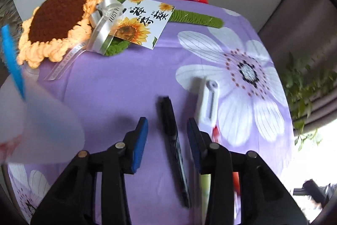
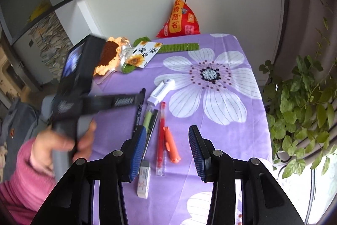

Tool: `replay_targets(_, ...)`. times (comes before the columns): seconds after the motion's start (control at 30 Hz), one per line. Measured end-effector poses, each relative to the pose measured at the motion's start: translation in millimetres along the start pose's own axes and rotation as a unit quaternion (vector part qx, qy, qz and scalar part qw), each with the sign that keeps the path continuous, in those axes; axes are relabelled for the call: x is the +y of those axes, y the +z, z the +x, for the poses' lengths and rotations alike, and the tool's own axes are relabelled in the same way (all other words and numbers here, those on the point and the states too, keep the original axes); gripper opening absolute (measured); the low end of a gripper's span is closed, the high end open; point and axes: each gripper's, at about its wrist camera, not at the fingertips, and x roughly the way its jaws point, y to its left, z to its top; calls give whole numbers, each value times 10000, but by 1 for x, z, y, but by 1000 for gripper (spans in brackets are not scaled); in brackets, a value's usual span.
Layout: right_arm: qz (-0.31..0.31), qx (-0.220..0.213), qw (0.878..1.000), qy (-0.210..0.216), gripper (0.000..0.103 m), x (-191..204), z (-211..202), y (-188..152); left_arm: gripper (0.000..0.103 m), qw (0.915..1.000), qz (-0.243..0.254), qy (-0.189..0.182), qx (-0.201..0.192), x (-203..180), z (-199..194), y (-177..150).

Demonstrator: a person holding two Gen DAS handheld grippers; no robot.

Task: Organize stationery
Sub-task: 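Grasp the black marker with the left gripper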

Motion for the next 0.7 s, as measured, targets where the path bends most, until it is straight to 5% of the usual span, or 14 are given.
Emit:
replay_targets(0.2, -103, 129, 9997, 168, 43, 2, 8, -6, 34, 9993, -5, 363, 119, -5, 16, 9)
replay_targets(0.3, -177, 166, 9994, 240, 43, 7, 11, -7, 15, 9988, 95, 468, 114, -6, 19, 9)
replay_targets(0.47, -345, 307, 9982, 375, 43, 19, 24, -6, 12, 9998, 124, 162, -13, 3, -1, -2)
replay_targets(0.7, -453, 576, 9967, 359, 42, 36, 57, 0, 12, 9971, 314, -390, -570, 33, -77, -49)
